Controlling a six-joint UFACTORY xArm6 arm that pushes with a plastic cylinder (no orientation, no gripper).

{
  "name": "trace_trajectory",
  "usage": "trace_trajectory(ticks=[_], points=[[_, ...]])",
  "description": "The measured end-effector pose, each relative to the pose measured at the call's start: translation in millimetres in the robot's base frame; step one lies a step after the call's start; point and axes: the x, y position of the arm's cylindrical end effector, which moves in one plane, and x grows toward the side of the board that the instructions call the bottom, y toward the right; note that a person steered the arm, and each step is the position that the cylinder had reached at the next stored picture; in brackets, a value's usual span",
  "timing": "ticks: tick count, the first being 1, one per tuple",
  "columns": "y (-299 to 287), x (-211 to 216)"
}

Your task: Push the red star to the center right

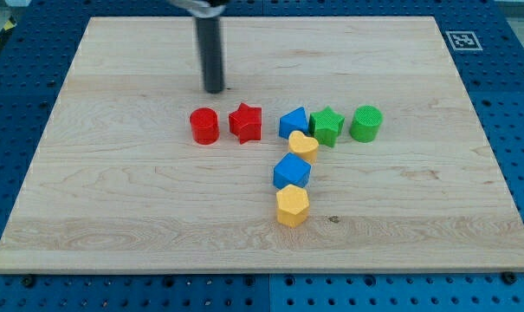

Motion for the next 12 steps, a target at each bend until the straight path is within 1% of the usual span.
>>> trace_trajectory(ticks=[1,2,3,4,5,6,7,8,9,11,12], points=[[-68,18],[-93,60],[-56,91],[-6,95],[29,95],[62,94],[87,85],[132,77],[179,58],[159,27],[142,41]])
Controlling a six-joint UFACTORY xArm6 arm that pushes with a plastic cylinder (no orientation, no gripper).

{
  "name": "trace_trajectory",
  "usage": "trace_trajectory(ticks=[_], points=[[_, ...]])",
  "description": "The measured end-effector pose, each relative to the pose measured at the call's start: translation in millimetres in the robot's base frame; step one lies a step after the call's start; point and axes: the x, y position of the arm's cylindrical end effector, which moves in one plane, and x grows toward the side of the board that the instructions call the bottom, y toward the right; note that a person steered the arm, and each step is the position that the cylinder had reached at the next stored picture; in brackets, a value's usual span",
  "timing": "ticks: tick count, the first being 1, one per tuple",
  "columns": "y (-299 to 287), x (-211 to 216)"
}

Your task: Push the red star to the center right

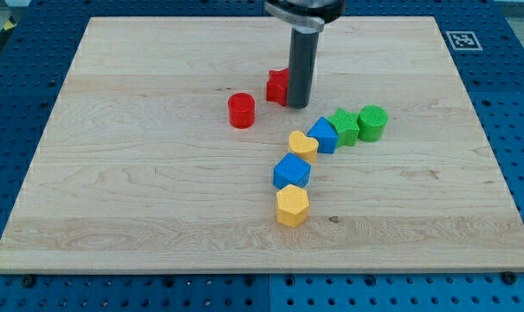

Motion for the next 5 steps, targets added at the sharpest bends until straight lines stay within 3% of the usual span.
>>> trace_trajectory(ticks=[1,2,3,5], points=[[-29,10],[-64,-18],[-49,-34],[57,-27]])
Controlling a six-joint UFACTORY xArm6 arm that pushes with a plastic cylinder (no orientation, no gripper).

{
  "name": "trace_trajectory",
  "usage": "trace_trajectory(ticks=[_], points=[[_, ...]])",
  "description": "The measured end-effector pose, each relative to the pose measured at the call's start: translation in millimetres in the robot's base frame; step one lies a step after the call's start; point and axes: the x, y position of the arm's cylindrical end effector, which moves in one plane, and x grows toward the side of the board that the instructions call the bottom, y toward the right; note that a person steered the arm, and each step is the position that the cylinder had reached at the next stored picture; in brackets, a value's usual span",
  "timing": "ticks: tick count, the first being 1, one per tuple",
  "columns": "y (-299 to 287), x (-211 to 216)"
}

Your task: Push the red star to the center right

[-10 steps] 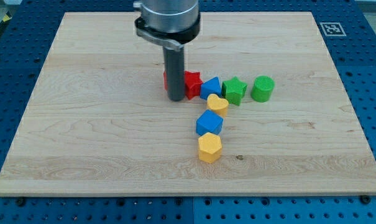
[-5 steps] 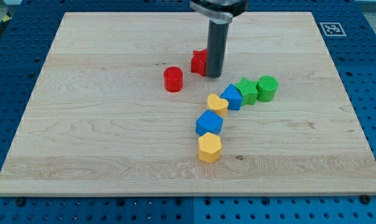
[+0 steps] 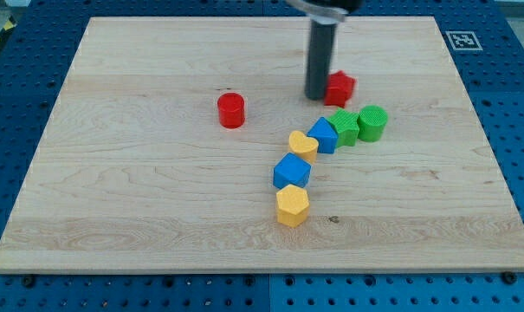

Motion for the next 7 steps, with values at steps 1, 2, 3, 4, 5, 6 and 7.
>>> trace_trajectory(ticks=[1,2,3,4,5,6,7], points=[[43,-4],[55,-37],[80,-45],[90,-34],[98,-30],[88,-27],[80,-20]])
